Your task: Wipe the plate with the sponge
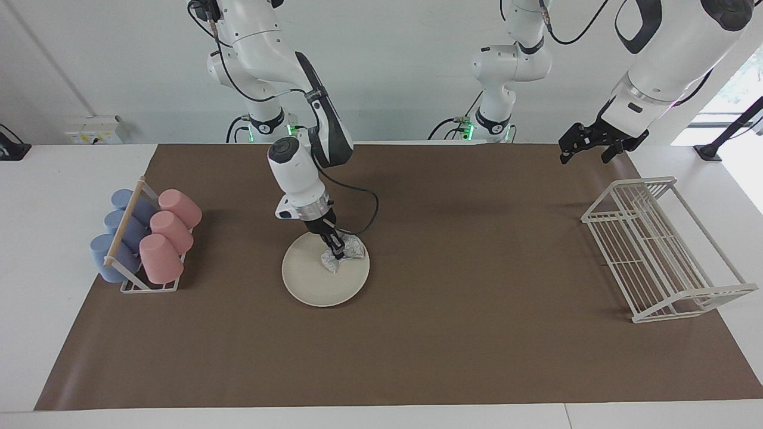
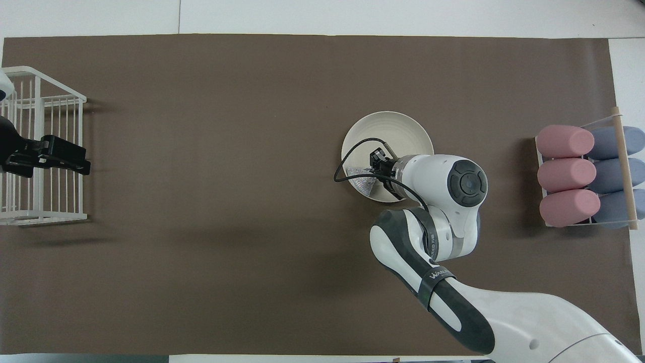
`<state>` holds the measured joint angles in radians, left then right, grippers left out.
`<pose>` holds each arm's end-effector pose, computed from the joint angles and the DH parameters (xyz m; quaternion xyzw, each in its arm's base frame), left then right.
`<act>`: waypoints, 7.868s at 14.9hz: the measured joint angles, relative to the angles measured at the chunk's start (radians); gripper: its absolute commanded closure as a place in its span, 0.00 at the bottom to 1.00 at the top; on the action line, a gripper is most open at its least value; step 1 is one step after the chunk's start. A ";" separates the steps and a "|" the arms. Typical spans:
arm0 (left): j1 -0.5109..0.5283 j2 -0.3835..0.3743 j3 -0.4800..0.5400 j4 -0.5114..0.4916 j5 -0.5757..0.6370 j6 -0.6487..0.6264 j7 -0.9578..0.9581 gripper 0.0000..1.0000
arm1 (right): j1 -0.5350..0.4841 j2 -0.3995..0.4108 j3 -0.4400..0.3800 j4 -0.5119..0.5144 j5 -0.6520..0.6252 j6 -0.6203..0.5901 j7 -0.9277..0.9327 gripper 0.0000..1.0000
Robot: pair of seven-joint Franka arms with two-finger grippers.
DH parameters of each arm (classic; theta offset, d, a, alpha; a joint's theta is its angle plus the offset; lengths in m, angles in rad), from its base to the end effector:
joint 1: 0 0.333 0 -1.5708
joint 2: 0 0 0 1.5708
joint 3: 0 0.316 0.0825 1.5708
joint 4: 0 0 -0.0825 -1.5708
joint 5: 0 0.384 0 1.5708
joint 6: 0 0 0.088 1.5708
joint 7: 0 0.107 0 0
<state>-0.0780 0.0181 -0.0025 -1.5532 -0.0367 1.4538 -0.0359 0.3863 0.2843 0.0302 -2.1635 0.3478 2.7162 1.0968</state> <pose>0.5450 -0.0482 0.6133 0.9978 -0.0233 -0.0597 0.0149 0.5432 0.2265 0.2895 -0.8704 0.4648 -0.0296 0.1599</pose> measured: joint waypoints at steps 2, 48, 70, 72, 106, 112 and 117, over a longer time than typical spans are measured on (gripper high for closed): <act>0.000 0.000 0.000 0.000 0.000 0.003 0.000 0.00 | 0.000 0.001 -0.001 0.009 0.000 -0.014 0.049 1.00; -0.471 -0.246 -0.009 -0.627 -1.443 0.797 -0.036 0.65 | 0.070 -0.371 0.030 0.458 -0.107 -0.879 0.649 1.00; -0.423 -0.240 0.014 -0.627 -1.376 0.774 -0.095 1.00 | -0.176 -0.372 0.010 0.459 -0.111 -1.038 -0.337 0.00; -0.333 -0.240 0.019 -0.627 -1.285 0.673 -0.124 1.00 | -0.257 -0.372 0.008 0.459 -0.113 -1.085 -0.551 0.00; -0.098 0.237 0.003 -0.114 1.043 0.154 -0.305 1.00 | -0.407 -0.302 -0.148 0.509 -0.338 -1.178 -1.282 0.00; -0.136 0.349 -0.001 -0.144 1.107 0.152 -0.556 1.00 | -0.380 -0.295 -0.149 0.509 -0.341 -1.126 -1.280 0.00; -0.137 0.350 0.004 -0.184 1.109 0.165 -0.593 1.00 | -0.381 -0.294 -0.156 0.510 -0.341 -1.124 -1.280 0.00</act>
<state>-0.2148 0.3679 0.0014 -1.7368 1.0721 1.6187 -0.6290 0.0055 -0.0094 -0.1257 -1.6538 0.0067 1.5921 -0.1836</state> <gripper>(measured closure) 0.952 0.000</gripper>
